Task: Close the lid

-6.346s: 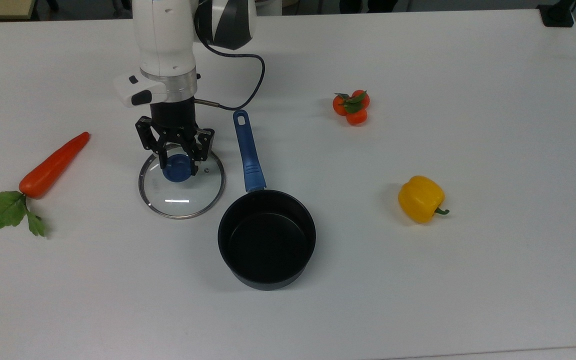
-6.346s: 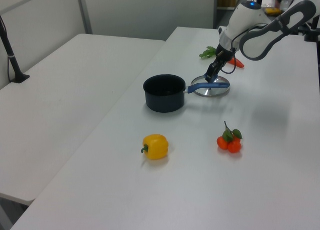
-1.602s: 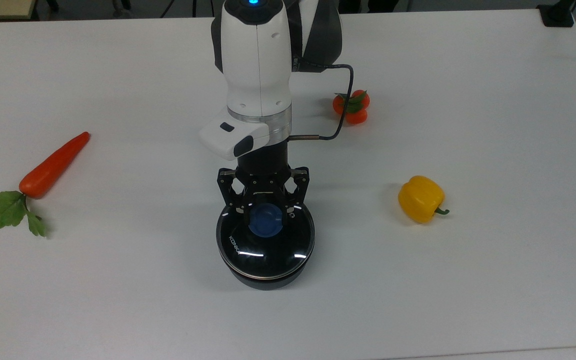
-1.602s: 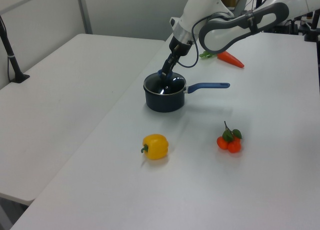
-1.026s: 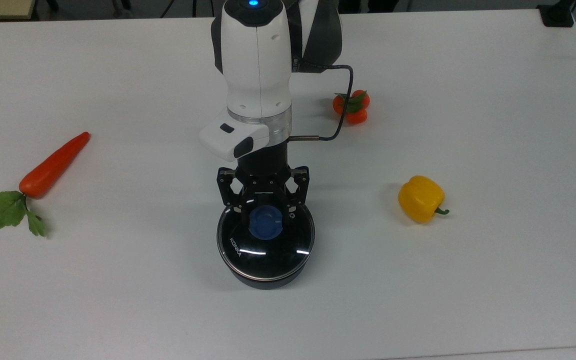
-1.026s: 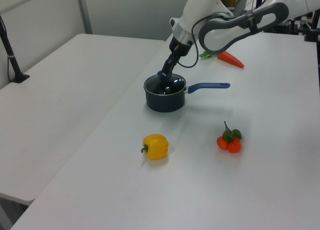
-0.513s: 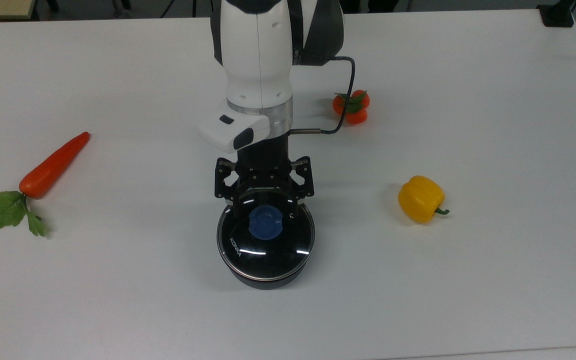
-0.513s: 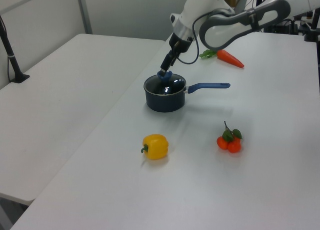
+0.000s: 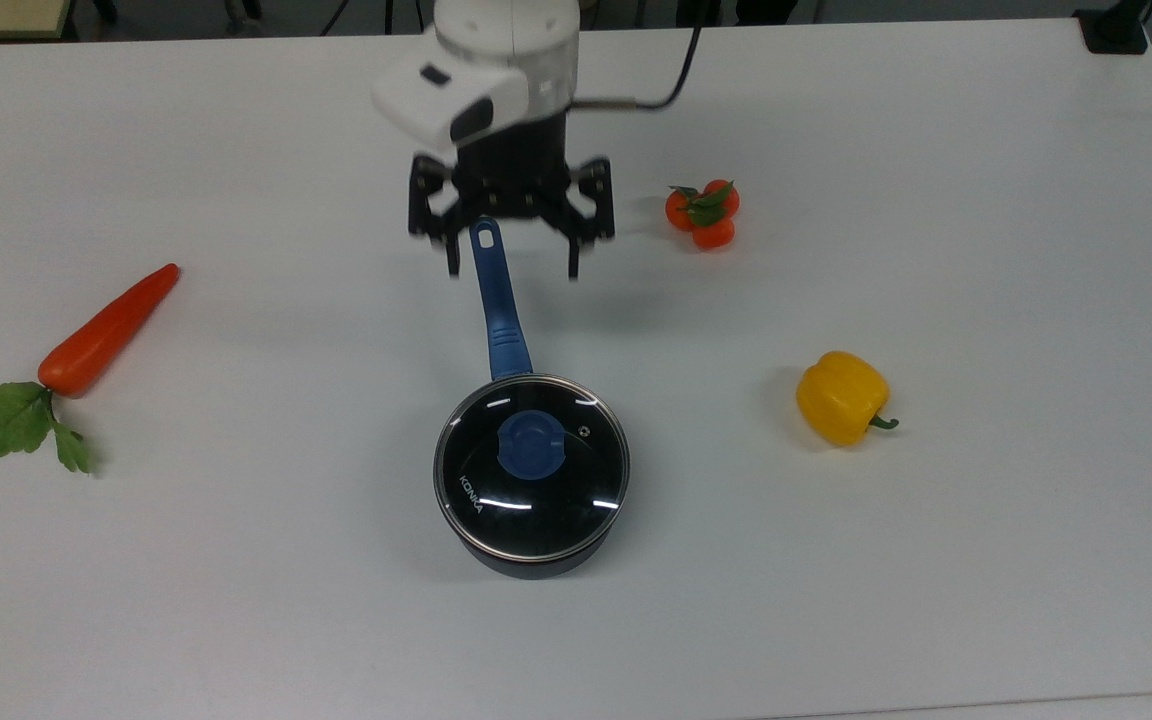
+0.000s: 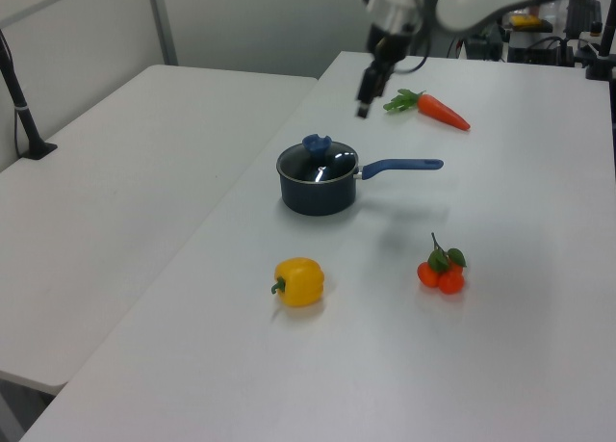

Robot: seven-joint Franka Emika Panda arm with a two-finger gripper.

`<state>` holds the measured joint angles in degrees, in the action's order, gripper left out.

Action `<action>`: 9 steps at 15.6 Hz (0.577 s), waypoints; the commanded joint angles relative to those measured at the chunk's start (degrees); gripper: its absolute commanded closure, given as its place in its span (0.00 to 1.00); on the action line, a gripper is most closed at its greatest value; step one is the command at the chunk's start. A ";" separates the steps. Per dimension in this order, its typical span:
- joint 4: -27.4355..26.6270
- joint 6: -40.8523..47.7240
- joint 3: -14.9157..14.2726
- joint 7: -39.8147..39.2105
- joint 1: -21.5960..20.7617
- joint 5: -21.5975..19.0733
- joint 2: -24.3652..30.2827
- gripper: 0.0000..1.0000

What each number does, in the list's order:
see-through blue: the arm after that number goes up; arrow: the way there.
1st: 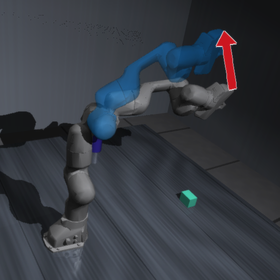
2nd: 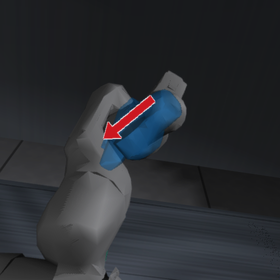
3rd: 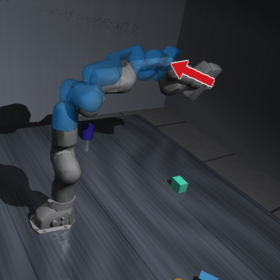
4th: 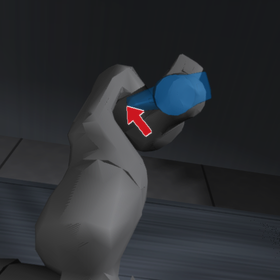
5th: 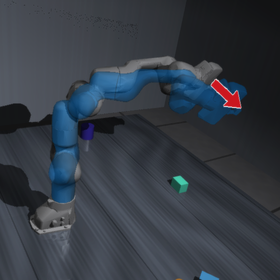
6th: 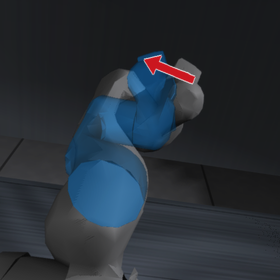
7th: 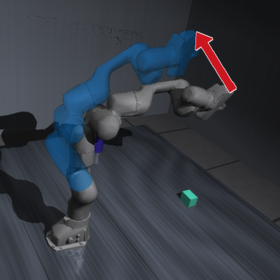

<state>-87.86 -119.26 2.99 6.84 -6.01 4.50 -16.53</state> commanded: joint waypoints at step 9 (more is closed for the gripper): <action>-7.85 22.04 -1.24 -1.03 1.35 0.68 14.77 0.00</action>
<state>-92.10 -98.82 2.56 6.83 -4.55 4.50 -5.19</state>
